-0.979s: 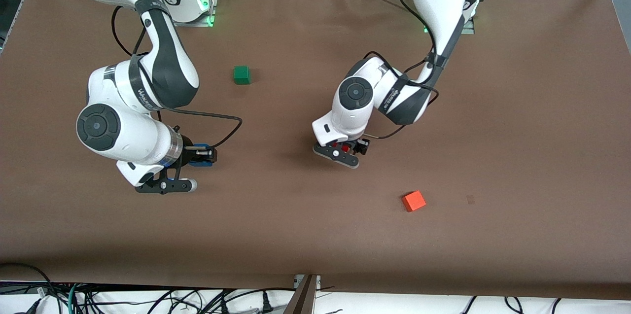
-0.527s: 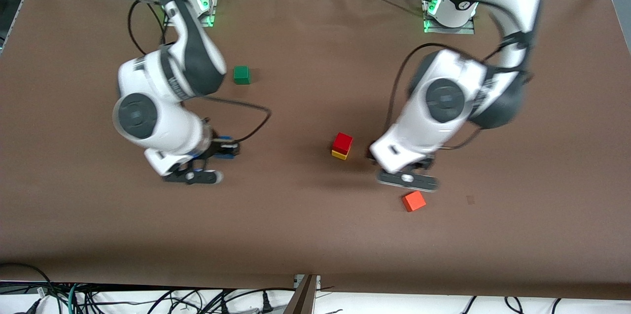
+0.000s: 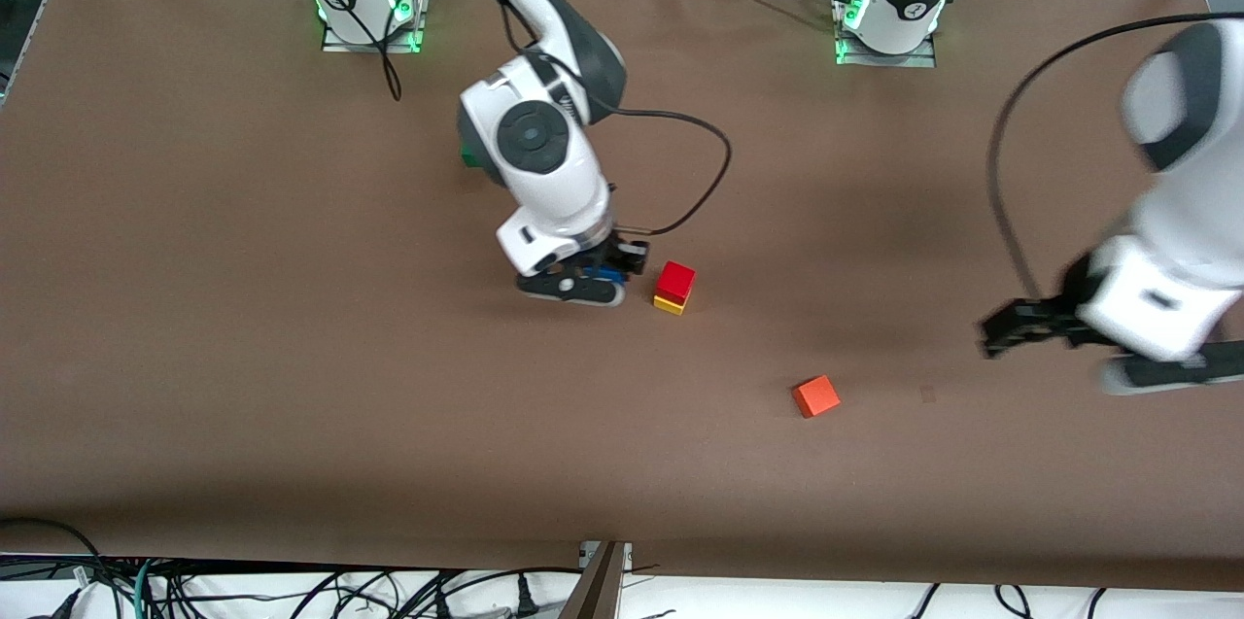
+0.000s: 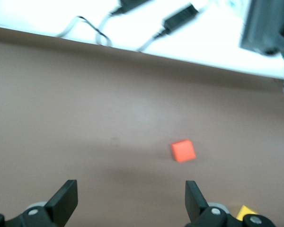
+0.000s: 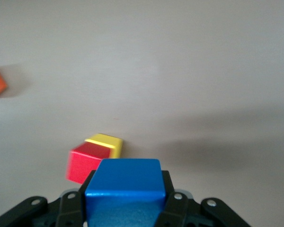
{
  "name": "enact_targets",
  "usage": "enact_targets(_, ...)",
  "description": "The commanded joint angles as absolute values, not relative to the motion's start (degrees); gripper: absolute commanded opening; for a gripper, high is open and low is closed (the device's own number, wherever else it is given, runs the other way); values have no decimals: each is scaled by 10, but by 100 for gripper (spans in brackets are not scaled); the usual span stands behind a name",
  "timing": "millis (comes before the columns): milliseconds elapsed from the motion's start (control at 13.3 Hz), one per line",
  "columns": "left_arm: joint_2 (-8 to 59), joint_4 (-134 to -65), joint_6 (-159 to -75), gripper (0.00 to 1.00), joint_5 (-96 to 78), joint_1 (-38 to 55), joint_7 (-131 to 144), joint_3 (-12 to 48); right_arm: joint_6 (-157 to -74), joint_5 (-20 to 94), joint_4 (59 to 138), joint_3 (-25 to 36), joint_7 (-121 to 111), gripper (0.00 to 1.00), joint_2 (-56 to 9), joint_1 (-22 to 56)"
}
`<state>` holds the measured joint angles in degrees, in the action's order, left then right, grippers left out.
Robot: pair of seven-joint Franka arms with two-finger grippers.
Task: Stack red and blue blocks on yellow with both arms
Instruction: 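Withdraw the left gripper while the right gripper carries the blue cube over, then lower the blue cube onto the red cube and open the right gripper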
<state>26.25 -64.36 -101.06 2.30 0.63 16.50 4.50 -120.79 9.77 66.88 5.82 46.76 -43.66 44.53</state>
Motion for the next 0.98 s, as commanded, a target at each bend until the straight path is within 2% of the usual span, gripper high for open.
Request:
enact_targets(0,240,-654,-970,100,20,-13,163,51,-1252,102,583,66,502,33,-503,476)
enact_targets(151,240,-653,-925,100,20,-35,161,49,-1282,99,573,66,502,33,-523,485)
enact_targets(301,239,-652,-915,100,13,-47,160,50,-1301,96,573,66,501,33,-536,494)
enact_targets(678,221,-657,-854,100,22,-48,159,56,-1296,64,576,66,497,33,-539,499)
enact_targets(904,217,-659,-848,100,19,-49,158,56,-1296,50,578,66,497,33,-544,502)
